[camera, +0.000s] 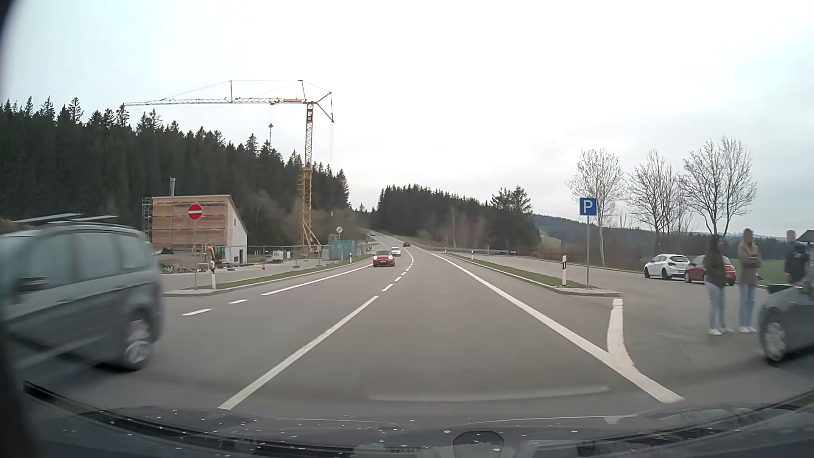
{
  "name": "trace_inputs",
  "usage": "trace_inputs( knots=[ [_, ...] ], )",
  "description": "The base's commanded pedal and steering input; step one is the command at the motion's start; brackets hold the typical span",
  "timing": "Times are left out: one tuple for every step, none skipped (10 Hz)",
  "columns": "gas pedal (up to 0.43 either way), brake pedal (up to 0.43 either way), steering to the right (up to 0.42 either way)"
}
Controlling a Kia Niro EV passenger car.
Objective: Follow the waypoints while adhering to traffic rules and regulations
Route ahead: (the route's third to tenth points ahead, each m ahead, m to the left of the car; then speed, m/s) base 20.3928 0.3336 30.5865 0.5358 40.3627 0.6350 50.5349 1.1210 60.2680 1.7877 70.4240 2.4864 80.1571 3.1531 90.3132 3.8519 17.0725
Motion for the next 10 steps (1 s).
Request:
trace_inputs(
  knots=[
    [0.098,0.000,-0.001],
    [0.098,0.000,-0.001],
    [0.098,0.000,-0.001],
    [0.098,0.000,-0.001],
    [0.098,0.000,-0.001],
    [0.098,0.000,-0.002],
    [0.098,0.000,-0.003],
    [0.098,0.000,-0.003],
    [0.098,0.000,-0.003],
    [0.098,0.000,-0.003]
  ],
)
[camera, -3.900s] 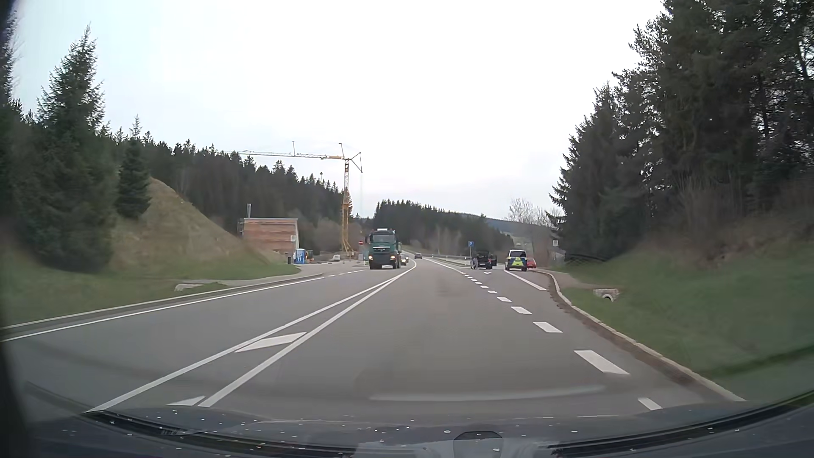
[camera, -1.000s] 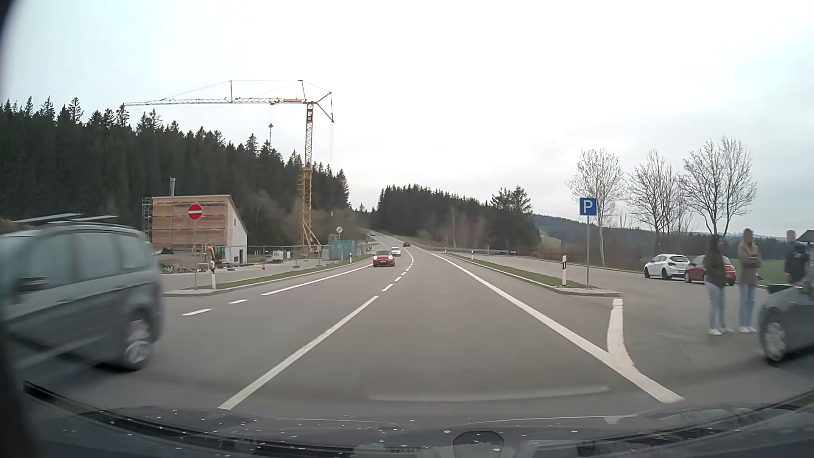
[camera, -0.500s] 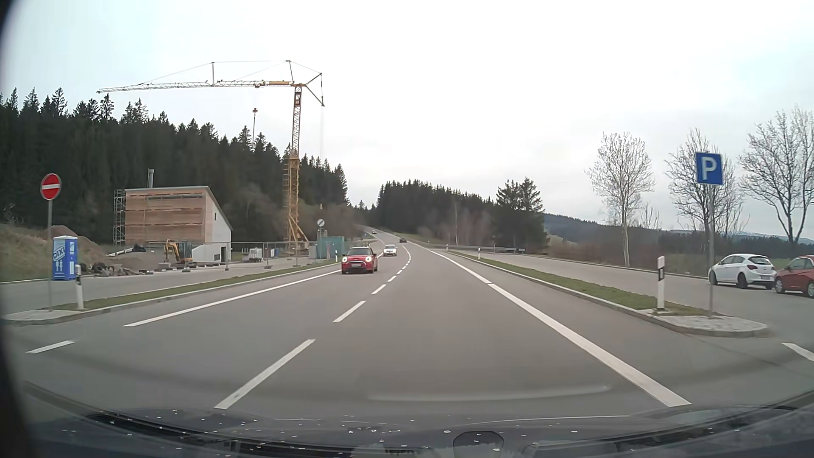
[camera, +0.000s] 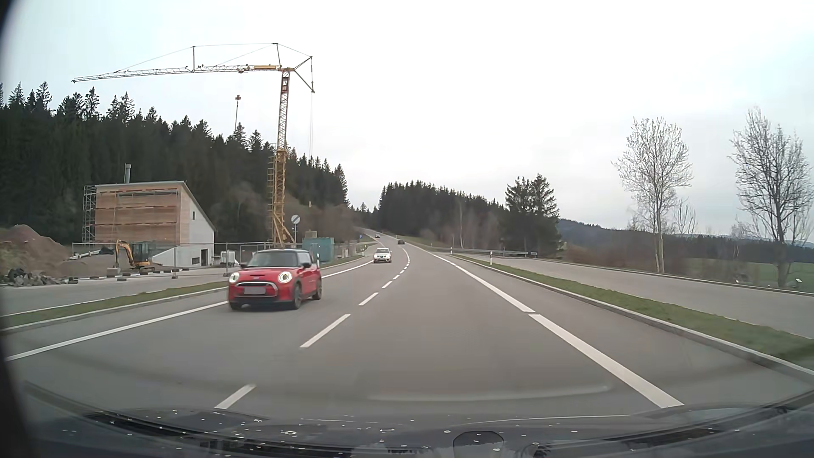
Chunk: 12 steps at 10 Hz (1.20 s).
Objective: Follow the waypoints while adhering to traffic rules and regulations
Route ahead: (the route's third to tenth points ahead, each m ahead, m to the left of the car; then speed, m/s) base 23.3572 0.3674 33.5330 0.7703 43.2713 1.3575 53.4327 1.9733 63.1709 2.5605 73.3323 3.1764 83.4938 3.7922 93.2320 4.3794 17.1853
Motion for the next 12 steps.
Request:
trace_inputs(
  knots=[
    [0.130,0.000,-0.003],
    [0.189,0.000,-0.003],
    [0.209,0.000,-0.003],
    [0.209,0.000,-0.003],
    [0.209,0.000,-0.003],
    [0.209,0.000,-0.003],
    [0.209,0.000,-0.003],
    [0.220,0.000,-0.003],
    [0.268,0.000,-0.003],
    [0.319,0.000,-0.003],
    [0.370,0.000,-0.003],
    [0.398,0.000,-0.003]
  ],
)
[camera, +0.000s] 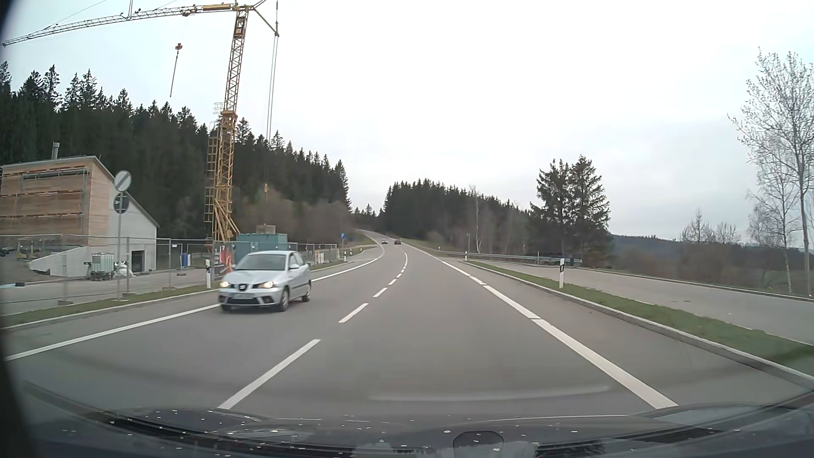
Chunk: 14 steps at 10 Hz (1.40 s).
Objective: Follow the waypoints while adhering to traffic rules and regulations
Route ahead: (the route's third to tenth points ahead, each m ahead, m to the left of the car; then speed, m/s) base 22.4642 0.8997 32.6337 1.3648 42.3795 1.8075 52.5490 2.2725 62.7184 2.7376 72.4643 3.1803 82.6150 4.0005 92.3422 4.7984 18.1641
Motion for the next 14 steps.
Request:
trace_inputs(
  knots=[
    [0.449,0.000,-0.003],
    [0.500,0.000,-0.003],
    [0.571,0.000,-0.004],
    [0.610,0.000,-0.004],
    [0.650,0.000,-0.004],
    [0.661,0.000,-0.005],
    [0.669,0.000,-0.007],
    [0.669,0.000,-0.008],
    [0.669,0.000,-0.008],
    [0.669,0.000,-0.008],
    [0.669,0.000,-0.008],
    [0.669,0.000,-0.008],
    [0.661,0.000,-0.008],
    [0.661,0.000,-0.008]
  ],
)
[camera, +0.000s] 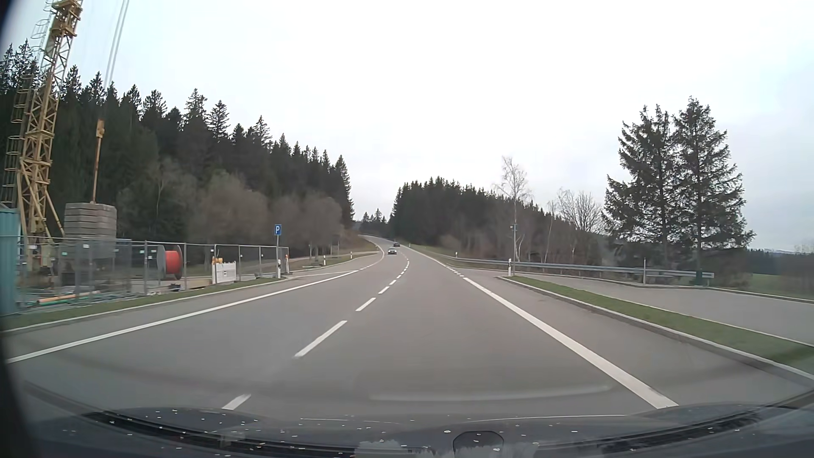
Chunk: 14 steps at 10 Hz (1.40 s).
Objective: Follow the waypoints while adhering to traffic rules and regulations
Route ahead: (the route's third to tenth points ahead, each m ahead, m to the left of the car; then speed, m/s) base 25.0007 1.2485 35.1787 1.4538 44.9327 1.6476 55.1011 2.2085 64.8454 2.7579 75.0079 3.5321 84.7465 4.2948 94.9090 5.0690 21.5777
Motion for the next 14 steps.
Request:
trace_inputs(
  knots=[
    [0.661,0.000,-0.008],
    [0.661,0.000,-0.008],
    [0.650,0.000,-0.008],
    [0.622,0.000,-0.008],
    [0.622,0.000,-0.008],
    [0.610,0.000,-0.008],
    [0.610,0.000,-0.008],
    [0.610,0.000,-0.008],
    [0.598,0.000,-0.008],
    [0.539,0.000,-0.008],
    [0.260,0.000,-0.008],
    [0.028,0.000,-0.008],
    [0.000,0.000,-0.008],
    [0.000,0.000,-0.008]
  ],
)
